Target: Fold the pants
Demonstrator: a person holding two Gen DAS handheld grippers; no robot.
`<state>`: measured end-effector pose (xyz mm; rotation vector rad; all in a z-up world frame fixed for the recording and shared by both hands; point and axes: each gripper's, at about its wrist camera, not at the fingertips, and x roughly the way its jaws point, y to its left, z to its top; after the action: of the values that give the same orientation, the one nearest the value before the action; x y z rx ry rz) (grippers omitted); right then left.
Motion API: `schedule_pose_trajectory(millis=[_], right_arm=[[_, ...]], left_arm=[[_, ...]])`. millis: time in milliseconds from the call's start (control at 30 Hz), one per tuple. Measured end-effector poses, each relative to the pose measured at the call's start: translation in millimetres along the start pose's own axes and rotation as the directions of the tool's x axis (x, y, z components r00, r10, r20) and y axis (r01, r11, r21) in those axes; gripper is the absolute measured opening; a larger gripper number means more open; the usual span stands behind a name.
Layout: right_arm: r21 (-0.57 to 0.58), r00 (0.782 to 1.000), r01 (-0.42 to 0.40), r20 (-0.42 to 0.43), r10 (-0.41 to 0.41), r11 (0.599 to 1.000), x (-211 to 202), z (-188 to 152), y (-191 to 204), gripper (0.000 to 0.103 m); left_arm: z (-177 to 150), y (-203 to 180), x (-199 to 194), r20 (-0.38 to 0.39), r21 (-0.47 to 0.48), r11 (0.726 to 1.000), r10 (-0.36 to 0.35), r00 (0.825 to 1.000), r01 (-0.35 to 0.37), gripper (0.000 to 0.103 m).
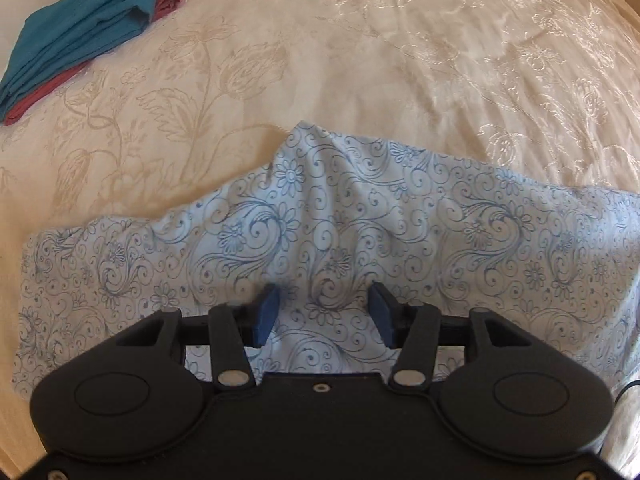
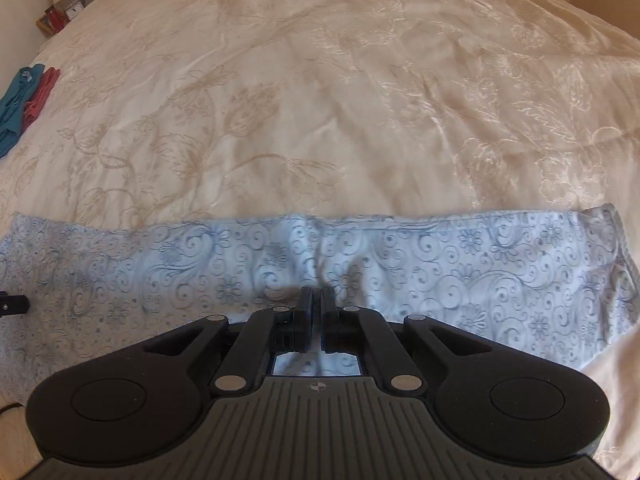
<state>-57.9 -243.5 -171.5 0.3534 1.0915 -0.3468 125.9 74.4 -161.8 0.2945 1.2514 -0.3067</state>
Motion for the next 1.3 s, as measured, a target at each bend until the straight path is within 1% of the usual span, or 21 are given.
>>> schedule_pose_trajectory(millis=[67,100,167,200,267,333,400,467,533,600,667,767,800,833,900,967,1033,1167,1200,1233,1300], right_arm=[[0.021,1.0,0.017,0.002,-0.018,1.0,-3,0,-20,0.002],[0.023,1.0,0.021,0.004,-0.021,1.0,-6,0,-27,0.002],[0.011,1.0,0.023,0.016,-0.023,1.0,-16,-1,-33,0.003],[-0.006,1.0,0.01,0.028,-0.01,1.0,-23,-4,-34,0.003],[-0.034,0.999,-0.024,0.033,0.025,0.999,-32,-10,-33,0.003],[-0.054,0.999,-0.044,0.016,0.045,0.998,-36,-21,-32,0.003],[-0.059,0.999,-0.038,-0.008,0.037,0.998,-34,-32,-35,0.003],[-0.05,0.999,-0.025,-0.028,0.024,0.998,-34,-43,-44,0.004],[-0.041,0.999,-0.019,-0.041,0.017,0.999,-39,-49,-57,0.004],[-0.039,0.998,-0.014,-0.055,0.011,0.999,-45,-51,-70,0.004],[-0.037,0.998,-0.002,-0.062,-0.001,0.999,-55,-50,-85,0.004],[-0.004,1.0,-0.007,0.015,0.007,1.0,-77,-40,-116,0.005],[0.005,0.999,0.0,0.044,-0.001,1.0,-82,-34,-127,0.007],[0.009,0.998,0.015,0.066,-0.016,1.0,-85,-29,-137,0.02],[0.002,0.993,0.048,0.108,-0.048,0.999,-86,-19,-155,0.033],[-0.023,0.99,0.068,0.127,-0.065,0.997,-80,-8,-175,0.033],[-0.04,0.992,0.073,0.104,-0.068,0.997,-70,0,-190,0.033],[-0.035,1.0,-0.026,0.001,0.026,0.999,-41,6,-215,0.034],[-0.035,0.999,-0.05,-0.018,0.05,0.998,-36,7,-219,0.034],[-0.037,0.995,-0.093,-0.041,0.092,0.995,-31,5,-221,0.034],[-0.04,0.985,-0.163,-0.058,0.161,0.986,-24,4,-225,0.034]], left_arm=[[1,6,-3,-0.005,-0.029,0.999,0.019,1.0,-0.019,0.058],[1,5,-7,-0.004,-0.046,0.998,0.045,0.999,-0.045,0.057],[1,0,-18,0.02,-0.059,0.995,0.084,0.996,-0.083,0.053],[1,-7,-26,0.045,-0.062,0.995,0.083,0.996,-0.08,0.053],[-3,-20,-39,0.077,-0.066,0.997,0.043,0.996,-0.038,0.053],[-10,-44,-49,0.095,-0.051,0.999,-0.015,0.995,0.02,0.054],[-18,-69,-49,0.083,-0.005,0.997,-0.08,0.993,0.081,0.055],[-26,-92,-44,0.055,0.043,0.994,-0.107,0.993,0.105,0.055],[-36,-115,-35,-0.001,0.098,0.991,-0.094,0.996,0.093,0.055],[-47,-126,-25,-0.051,0.137,0.989,-0.044,0.998,0.05,0.056],[-53,-131,-24,-0.04,0.153,0.988,-0.012,0.999,0.018,0.057],[-51,-130,-30,-0.04,0.117,0.993,-0.011,0.999,0.016,0.057],[-48,-130,-31,-0.041,0.092,0.996,-0.013,0.999,0.017,0.057],[-47,-129,-31,-0.044,0.07,0.997,-0.012,0.999,0.015,0.057],[-46,-127,-30,-0.048,0.033,0.999,-0.005,0.999,0.007,0.057],[-47,-128,-31,-0.048,0.017,1.0,0.008,0.999,-0.008,0.057],[-48,-132,-31,-0.048,0.023,0.999,0.026,0.999,-0.025,0.057],[-49,-137,-31,-0.042,0.033,0.998,0.05,0.998,-0.048,0.057],[-50,-140,-32,-0.042,0.029,0.998,0.053,0.998,-0.052,0.057],[-50,-139,-34,-0.042,0.024,0.998,0.057,0.997,-0.056,0.057],[-50,-139,-37,-0.046,0.019,0.997,0.072,0.996,-0.072,0.057]])
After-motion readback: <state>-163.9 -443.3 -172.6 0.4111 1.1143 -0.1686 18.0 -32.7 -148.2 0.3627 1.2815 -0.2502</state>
